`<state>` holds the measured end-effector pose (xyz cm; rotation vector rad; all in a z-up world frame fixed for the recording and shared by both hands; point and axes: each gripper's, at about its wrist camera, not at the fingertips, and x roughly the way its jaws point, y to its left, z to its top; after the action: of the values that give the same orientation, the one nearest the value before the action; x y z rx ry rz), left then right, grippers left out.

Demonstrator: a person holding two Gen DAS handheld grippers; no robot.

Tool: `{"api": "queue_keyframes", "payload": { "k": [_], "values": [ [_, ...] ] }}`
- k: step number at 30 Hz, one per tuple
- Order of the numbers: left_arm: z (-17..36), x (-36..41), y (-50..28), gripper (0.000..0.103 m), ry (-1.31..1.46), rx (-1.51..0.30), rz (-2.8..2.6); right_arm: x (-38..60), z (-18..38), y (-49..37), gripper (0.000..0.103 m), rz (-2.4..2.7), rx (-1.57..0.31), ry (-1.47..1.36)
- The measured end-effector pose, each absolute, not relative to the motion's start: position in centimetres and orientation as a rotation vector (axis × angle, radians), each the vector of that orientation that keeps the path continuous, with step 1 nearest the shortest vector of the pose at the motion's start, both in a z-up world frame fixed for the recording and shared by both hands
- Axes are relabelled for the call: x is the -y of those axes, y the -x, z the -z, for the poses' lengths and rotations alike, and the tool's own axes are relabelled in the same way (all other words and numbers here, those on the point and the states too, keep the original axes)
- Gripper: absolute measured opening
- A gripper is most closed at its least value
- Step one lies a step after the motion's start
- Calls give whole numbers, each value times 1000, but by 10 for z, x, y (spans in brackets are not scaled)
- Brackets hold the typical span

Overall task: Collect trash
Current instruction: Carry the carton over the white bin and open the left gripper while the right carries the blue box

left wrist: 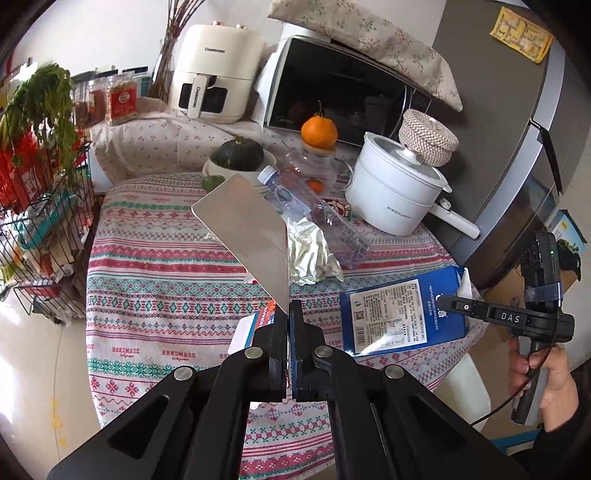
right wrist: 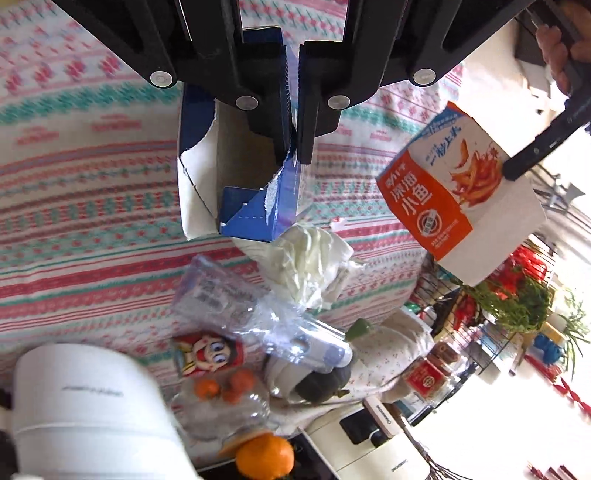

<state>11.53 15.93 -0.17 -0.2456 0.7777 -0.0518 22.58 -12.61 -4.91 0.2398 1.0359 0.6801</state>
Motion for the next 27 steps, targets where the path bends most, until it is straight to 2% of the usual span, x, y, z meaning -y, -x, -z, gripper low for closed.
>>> {"api": "queue_keyframes", "payload": {
  "k": [11,15,21,27],
  "values": [
    [1,-89,-108,0,223,-806,250,199,18,-151,2,-455,-960,-210],
    [6,-54,-103,0,197,-827,335,234,17,-131,2,-384,-962,-273],
    [10,4,-88,0,142,-850,485,277,0,-108,2,-270,-893,-218],
    [22,74,-76,0,50,-886,637,325,6,-90,2,-152,-896,-193]
  ]
}}
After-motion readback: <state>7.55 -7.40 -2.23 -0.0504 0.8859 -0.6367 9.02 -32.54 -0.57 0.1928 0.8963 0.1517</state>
